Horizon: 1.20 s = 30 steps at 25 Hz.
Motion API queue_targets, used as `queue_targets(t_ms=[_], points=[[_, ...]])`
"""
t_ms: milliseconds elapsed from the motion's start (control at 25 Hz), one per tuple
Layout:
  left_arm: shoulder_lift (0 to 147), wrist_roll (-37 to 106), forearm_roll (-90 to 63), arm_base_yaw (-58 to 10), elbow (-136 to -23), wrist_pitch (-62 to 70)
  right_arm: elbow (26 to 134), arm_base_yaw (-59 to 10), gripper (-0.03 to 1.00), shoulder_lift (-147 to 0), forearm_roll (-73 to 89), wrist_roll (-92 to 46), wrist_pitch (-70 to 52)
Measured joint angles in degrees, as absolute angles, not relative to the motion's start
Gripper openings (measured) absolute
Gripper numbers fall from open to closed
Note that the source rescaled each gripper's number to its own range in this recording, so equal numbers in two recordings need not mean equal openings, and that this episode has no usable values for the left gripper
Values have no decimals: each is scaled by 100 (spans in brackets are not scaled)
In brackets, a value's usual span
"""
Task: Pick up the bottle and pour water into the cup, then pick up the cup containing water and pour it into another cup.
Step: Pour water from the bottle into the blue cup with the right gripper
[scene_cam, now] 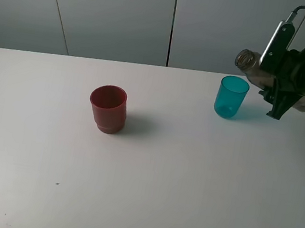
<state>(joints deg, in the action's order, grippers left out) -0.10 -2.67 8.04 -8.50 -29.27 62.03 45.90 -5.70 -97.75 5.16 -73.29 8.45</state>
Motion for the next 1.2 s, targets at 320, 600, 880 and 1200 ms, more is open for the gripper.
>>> queue_targets(t_ms=[320, 600, 880, 1200], points=[[-10, -267, 804, -850, -2927, 6203, 4625, -374, 3, -9800, 516, -7737, 855], [-10, -267, 804, -850, -2927, 6203, 5162, -285, 3, -10310, 516, -7827, 720], [-10, -267, 804, -850, -2927, 6203, 5543, -58, 3, -10711, 442, -7921, 696], [-10, -267, 804, -850, -2927, 6203, 5832, 148, 3, -10981, 221, -8509, 611]])
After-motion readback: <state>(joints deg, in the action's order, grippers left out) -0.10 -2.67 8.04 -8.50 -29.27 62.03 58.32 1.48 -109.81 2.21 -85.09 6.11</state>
